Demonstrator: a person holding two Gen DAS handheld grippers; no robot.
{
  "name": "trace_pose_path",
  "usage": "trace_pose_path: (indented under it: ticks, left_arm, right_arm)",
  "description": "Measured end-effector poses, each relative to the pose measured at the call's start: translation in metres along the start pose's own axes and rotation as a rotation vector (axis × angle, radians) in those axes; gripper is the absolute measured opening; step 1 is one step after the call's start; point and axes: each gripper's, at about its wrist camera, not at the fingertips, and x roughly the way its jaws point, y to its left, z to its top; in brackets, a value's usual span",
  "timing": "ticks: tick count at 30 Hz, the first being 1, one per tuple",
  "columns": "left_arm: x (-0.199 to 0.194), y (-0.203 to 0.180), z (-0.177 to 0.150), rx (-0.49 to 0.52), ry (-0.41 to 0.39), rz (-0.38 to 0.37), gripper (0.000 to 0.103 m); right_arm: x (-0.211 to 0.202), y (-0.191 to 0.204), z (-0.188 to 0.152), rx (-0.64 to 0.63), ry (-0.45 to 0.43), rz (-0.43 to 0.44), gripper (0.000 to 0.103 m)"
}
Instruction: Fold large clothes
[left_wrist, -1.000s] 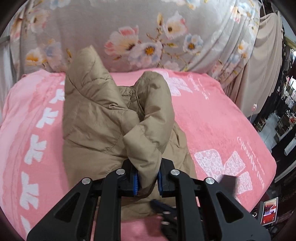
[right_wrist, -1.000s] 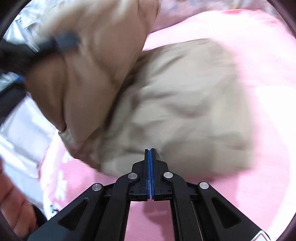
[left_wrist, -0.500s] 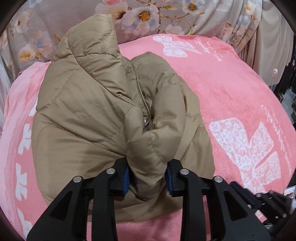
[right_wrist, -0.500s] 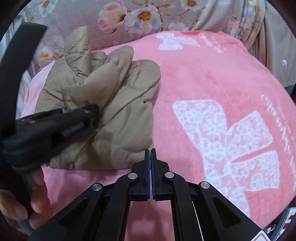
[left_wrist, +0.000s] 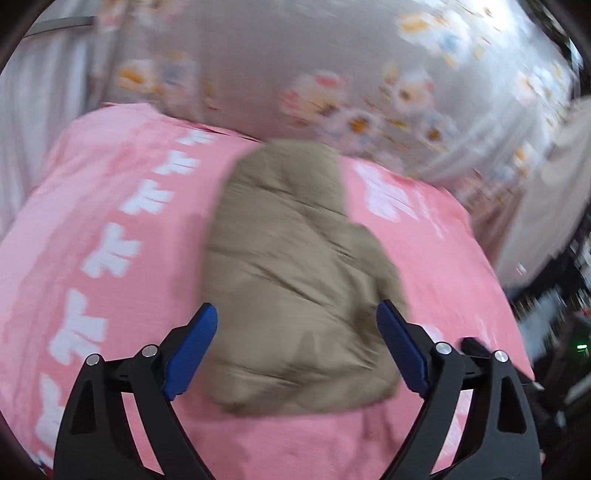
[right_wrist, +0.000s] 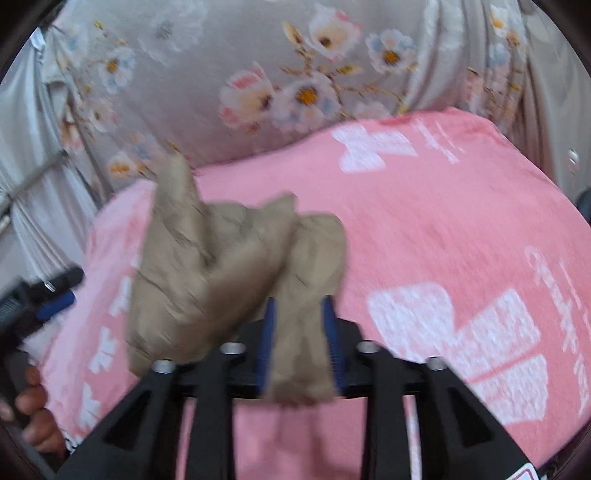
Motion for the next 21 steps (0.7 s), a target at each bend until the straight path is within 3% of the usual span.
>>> trace_pose_path:
  ticks: [2, 5, 10, 14, 16, 17, 18, 21]
  left_arm:
    - [0.003, 0.036, 0.008, -0.060, -0.003, 0.121, 0.085]
    - [0.012, 0.077, 0.010, -0.133, 0.017, 0.212, 0.085]
    - [0.022, 0.119, 0.003, -0.195, 0.063, 0.265, 0.085]
    - [0.026, 0.131, -0.001, -0.201, 0.072, 0.290, 0.085]
    - [0.028, 0.133, -0.001, -0.196, 0.076, 0.295, 0.085]
    - [0.029, 0.133, -0.001, -0.191, 0.079, 0.295, 0.085]
    - [0.030, 0.131, -0.001, -0.181, 0.079, 0.293, 0.085]
    - [0.034, 0.124, 0.002, -0.155, 0.078, 0.287, 0.085]
  right_arm:
    - [0.002, 0.021, 0.025, -0.023, -0.032, 0.062, 0.050]
    - [0.021, 0.052, 0.058, -0.039, -0.024, 0.122, 0.056]
    - [0.090, 0.100, 0.113, -0.042, 0.080, 0.164, 0.058]
    - [0.146, 0.118, 0.124, -0.011, 0.168, 0.098, 0.058]
    - [0.165, 0.121, 0.119, -0.014, 0.210, 0.076, 0.041]
    - [0.171, 0.120, 0.114, -0.019, 0.234, 0.069, 0.022]
    - [0.172, 0.117, 0.109, -0.019, 0.240, 0.066, 0.014]
    - [0.154, 0.101, 0.095, -0.026, 0.184, 0.054, 0.007]
